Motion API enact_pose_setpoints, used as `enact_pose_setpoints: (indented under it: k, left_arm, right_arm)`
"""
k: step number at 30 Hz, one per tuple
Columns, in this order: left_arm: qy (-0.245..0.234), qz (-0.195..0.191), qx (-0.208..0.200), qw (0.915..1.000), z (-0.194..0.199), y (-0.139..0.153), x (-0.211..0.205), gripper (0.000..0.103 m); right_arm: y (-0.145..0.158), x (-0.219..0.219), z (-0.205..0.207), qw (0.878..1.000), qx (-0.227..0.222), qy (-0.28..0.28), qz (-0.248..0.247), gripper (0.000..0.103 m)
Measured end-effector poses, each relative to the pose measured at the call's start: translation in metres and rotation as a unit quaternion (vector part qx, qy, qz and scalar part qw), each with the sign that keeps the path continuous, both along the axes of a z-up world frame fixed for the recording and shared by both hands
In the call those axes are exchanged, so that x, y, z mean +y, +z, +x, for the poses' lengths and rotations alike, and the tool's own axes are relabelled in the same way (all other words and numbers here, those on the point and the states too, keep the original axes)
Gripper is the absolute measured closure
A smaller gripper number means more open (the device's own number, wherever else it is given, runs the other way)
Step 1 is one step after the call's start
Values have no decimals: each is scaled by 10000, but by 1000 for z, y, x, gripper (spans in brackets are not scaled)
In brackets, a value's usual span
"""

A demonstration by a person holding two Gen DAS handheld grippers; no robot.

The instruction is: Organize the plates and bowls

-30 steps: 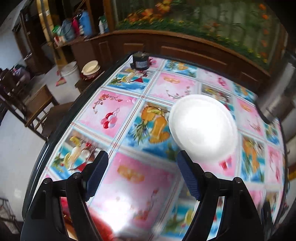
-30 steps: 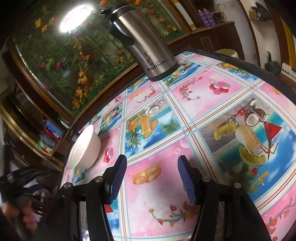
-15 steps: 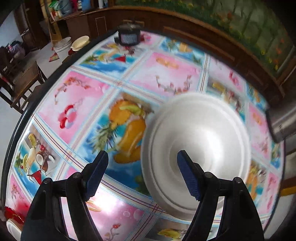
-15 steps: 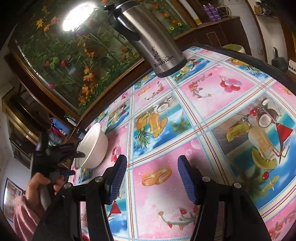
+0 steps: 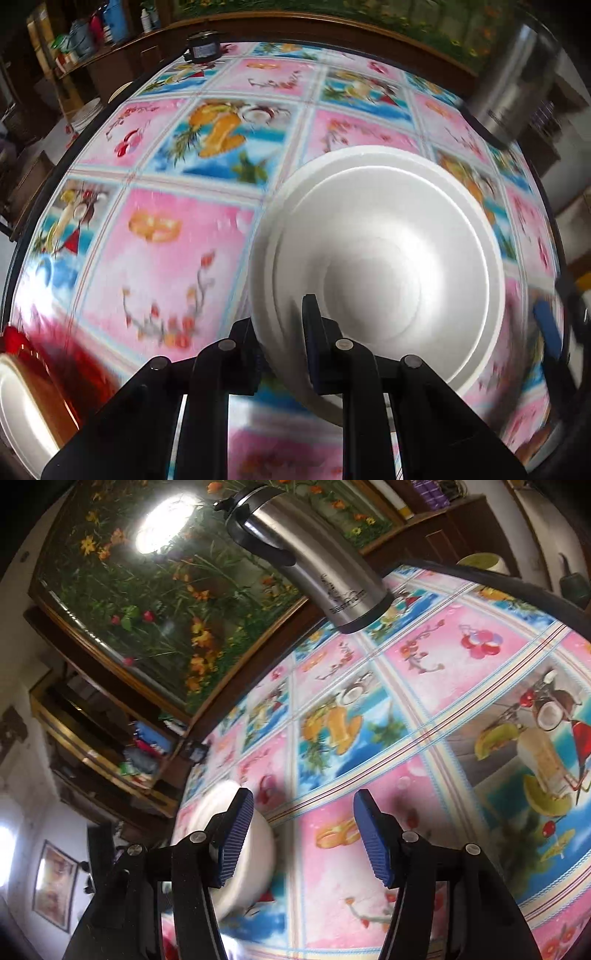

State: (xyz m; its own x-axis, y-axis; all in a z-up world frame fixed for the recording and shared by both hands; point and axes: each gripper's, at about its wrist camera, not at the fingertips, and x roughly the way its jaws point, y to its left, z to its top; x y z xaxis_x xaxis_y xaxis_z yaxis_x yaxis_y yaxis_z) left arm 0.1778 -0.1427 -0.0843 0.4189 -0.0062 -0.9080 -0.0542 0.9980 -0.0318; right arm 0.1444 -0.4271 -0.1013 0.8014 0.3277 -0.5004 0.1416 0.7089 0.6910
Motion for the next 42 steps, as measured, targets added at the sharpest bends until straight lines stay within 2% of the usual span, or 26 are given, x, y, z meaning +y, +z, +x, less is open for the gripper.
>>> enact_pose_setpoints:
  k: [4, 9, 19, 25, 30, 31, 34, 37, 40, 42]
  left_arm:
    - [-272, -43, 8, 9996, -26, 1, -7, 87]
    - [-599, 28, -82, 9982, -45, 7, -17, 87]
    - [-838, -152, 37, 9964, -60, 2, -20, 87]
    - [-900, -166, -6, 9958, -66, 2, -17, 87]
    - [-930, -205, -12, 9955, -71, 1, -12, 87]
    - [-929, -233, -13, 9954, -73, 1, -10, 87]
    - [-961, -240, -36, 9951, -76, 1, -7, 87]
    - [-1004, -270, -36, 9946, -80, 1, -5, 87]
    - [-1062, -275, -60, 9939, -84, 2, -3, 87]
    - [-1095, -276, -68, 9936, -86, 3, -2, 87]
  right_arm:
    - [0, -1, -2, 9987, 15, 392, 319, 44]
    - [-3, 5, -4, 9951, 151, 851, 475, 44]
    - [-17, 10, -18, 9918, 460, 1100, 459, 43]
    - [-13, 17, -41, 9922, 312, 1160, 343, 46]
    - [-15, 24, -57, 9933, 298, 1099, 209, 58]
    - [-17, 26, -59, 9933, 335, 1091, 173, 63]
    - [-21, 32, -65, 9933, 364, 1091, 95, 72]
    - [-22, 37, -68, 9935, 378, 1077, -21, 87]
    - [-21, 44, -71, 9935, 331, 1088, -82, 95]
    - [-19, 49, -75, 9938, 334, 1046, -176, 96]
